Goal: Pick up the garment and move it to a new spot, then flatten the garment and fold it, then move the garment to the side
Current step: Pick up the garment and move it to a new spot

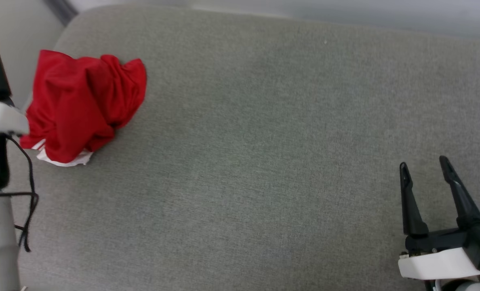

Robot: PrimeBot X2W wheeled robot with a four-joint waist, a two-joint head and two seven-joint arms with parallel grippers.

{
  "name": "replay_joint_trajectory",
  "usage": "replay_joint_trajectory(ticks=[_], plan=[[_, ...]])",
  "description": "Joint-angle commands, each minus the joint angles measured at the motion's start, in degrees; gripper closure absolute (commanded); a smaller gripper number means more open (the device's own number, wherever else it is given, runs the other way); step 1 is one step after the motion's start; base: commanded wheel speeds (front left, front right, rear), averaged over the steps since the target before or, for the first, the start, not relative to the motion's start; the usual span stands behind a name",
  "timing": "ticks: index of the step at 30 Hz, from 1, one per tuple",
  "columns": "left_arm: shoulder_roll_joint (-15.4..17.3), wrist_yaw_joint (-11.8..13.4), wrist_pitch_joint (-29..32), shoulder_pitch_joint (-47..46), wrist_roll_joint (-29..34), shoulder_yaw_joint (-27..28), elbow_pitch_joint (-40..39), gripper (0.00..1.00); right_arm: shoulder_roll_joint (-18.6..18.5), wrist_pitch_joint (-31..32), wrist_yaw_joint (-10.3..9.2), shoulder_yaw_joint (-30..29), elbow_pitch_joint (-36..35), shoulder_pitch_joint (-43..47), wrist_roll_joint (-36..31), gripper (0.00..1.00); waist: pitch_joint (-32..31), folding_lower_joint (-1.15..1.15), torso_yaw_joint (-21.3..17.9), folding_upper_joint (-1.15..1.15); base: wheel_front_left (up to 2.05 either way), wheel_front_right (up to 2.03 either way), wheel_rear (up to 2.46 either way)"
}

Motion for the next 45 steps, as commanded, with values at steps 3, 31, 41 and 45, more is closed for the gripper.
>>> replay_joint_trajectory(ticks=[3,31,41,45], plan=[[4.28,-0.75,4.39,-6.21,-2.85,-1.10,4.74,0.00,-0.92,-0.13,-0.02,0.08,-1.59,-2.08,-0.47,0.00,5.43,-0.01,-2.20,0.00,0.00,0.00,0.00],[21.18,-1.09,61.43,-14.00,-44.87,-28.35,19.10,0.00,-3.35,-0.14,-0.02,0.26,-8.07,-8.56,-1.98,0.00,19.83,-0.01,-7.82,0.00,0.00,0.00,0.00],[23.51,-1.13,55.82,-18.03,-43.75,-33.43,18.15,1.00,-2.46,-0.14,-0.02,0.16,-6.65,-8.14,-1.49,0.00,15.78,-0.01,-7.71,0.00,0.00,0.00,0.00],[26.16,-1.09,52.65,-20.66,-43.52,-35.39,15.34,1.00,-1.86,-0.13,-0.02,0.94,-5.73,-7.74,-1.13,0.00,12.31,-0.01,-7.68,0.00,0.00,0.00,0.00]])
